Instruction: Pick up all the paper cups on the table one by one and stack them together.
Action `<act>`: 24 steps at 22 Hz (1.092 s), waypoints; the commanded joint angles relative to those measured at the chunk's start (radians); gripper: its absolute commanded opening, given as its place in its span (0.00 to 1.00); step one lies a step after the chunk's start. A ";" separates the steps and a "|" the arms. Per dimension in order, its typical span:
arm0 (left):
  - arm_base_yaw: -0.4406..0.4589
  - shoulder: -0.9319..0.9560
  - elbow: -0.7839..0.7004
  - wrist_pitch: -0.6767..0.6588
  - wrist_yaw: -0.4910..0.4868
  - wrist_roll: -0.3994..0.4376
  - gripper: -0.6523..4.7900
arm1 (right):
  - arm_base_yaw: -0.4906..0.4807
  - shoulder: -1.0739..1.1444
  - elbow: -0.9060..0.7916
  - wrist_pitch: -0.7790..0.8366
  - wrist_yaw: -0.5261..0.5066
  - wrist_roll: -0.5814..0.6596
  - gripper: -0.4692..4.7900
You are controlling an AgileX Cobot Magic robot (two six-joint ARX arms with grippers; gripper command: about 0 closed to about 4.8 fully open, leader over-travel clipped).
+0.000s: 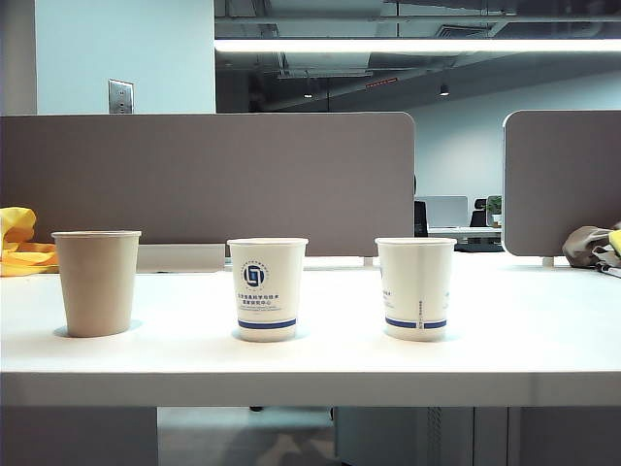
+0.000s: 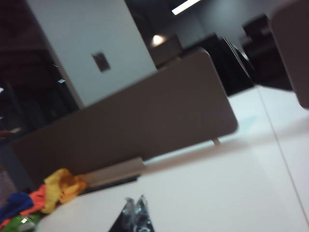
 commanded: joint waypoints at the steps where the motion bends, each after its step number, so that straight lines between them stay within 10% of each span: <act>1: 0.000 0.002 0.075 -0.032 0.063 -0.002 0.11 | -0.001 0.001 0.116 -0.098 -0.051 0.008 0.09; 6: 0.001 0.002 0.219 -0.185 0.185 0.005 0.11 | -0.001 0.082 0.429 -0.497 -0.296 -0.195 0.09; 12: 0.001 0.185 0.468 -0.645 0.182 0.180 0.11 | -0.001 0.465 0.806 -0.978 -0.307 -0.548 0.09; 24: -0.002 1.032 0.900 -0.716 0.336 0.193 0.11 | 0.144 1.192 1.208 -1.093 -0.240 -0.610 0.14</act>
